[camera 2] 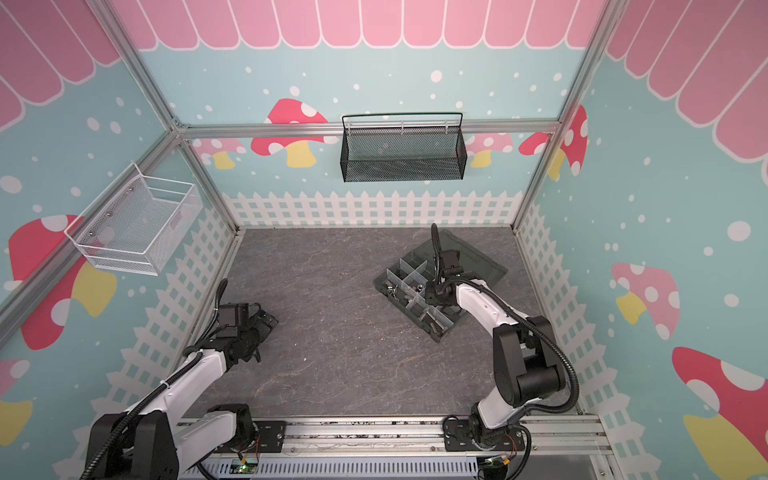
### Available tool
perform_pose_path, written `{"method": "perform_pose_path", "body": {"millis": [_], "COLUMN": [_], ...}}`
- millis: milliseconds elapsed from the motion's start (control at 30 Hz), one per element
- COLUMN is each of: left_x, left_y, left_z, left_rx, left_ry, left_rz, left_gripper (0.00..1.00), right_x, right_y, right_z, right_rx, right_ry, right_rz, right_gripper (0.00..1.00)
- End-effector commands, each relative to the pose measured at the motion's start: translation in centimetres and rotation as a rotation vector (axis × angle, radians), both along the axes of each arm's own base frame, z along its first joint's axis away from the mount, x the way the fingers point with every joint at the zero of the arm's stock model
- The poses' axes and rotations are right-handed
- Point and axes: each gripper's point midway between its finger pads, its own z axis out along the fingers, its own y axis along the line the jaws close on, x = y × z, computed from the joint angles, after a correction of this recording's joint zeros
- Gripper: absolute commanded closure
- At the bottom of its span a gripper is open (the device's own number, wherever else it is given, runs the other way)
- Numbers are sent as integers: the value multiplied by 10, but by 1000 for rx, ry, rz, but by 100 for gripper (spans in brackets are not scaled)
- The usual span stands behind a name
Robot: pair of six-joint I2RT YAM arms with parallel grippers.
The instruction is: Sort the screws and nuts into containers
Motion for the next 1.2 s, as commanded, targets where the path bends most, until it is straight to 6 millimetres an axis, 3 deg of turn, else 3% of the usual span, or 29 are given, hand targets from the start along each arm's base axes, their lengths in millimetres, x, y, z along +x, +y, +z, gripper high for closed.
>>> {"method": "perform_pose_path", "body": {"millis": [0,167,333,567,867,1133,1167], "left_x": [3,4,5,1,-8,-31,-33], "left_y": [4,5,6,9,19,30,31], "left_z": [8,13,17,25,67,110,113], "left_rx": [25,25,30,59,190,282,286], "left_ry": [-18,-30,-37,-53,-227,-446,-470], "left_rz": [0,2,1,-7,-40,13,22], "left_gripper": [0,0,0,0,0,0,0], "right_x": [6,8,8,4,-17,-40,-43], "right_y": [7,6,5,-10,-38,-66,-70], "right_z": [0,4,14,49,101,127,129], "right_rx": [35,34,30,-7,9,-25,-35], "right_ry": [-17,-31,-55,-155,-382,-537,-553], "right_rz": [30,31,28,-19,-179,-284,-301], "right_gripper": [78,57,55,46,26,0,1]}}
